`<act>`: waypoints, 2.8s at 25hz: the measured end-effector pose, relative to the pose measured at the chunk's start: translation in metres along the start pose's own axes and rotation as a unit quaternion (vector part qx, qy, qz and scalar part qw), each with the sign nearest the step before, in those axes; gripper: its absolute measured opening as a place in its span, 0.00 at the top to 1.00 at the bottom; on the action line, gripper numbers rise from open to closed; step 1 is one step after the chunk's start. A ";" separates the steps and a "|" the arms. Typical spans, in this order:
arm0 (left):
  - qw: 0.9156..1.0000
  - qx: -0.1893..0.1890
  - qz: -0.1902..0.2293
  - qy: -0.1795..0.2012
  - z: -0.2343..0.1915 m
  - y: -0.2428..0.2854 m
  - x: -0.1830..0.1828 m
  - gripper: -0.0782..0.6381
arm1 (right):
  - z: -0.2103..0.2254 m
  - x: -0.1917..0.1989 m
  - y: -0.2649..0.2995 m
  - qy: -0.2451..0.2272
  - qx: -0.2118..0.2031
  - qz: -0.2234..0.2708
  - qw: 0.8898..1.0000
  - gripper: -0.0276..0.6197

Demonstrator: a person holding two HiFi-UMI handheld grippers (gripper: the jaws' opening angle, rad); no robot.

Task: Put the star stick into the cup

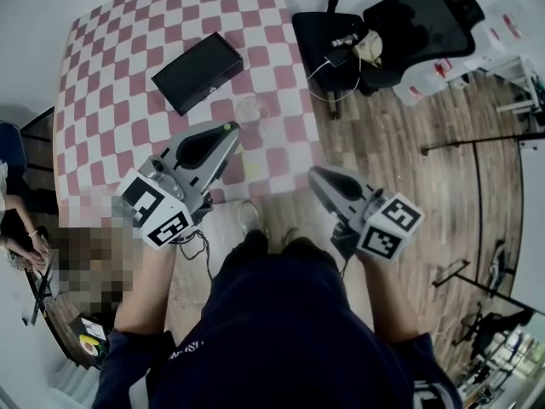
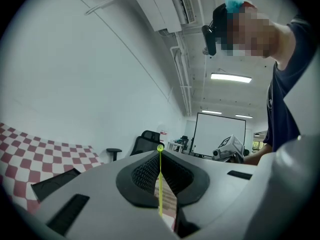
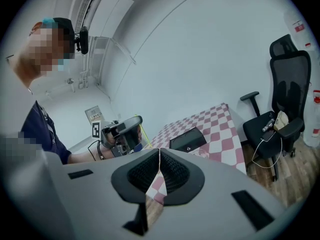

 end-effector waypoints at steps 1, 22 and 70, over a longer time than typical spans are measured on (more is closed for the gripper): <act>1.000 0.000 0.000 0.003 -0.006 0.005 -0.003 0.84 | 0.003 -0.001 0.002 0.002 0.001 -0.001 1.000 0.93; 0.998 -0.043 -0.041 0.017 -0.083 0.108 0.010 0.84 | 0.102 -0.024 0.022 0.043 -0.019 -0.034 0.998 0.93; 0.977 -0.043 -0.095 0.186 -0.029 0.127 0.145 0.72 | 0.105 0.026 0.031 0.089 -0.027 -0.087 0.992 0.93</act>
Point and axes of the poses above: the fingertips, and each gripper's own axes: y forward along the fingers, z to its right, x out of its underside, the point moved 5 cm from there along -y, backward along the fingers, and after that the axes turned 7 degrees about -x, right-handed, at the moved point
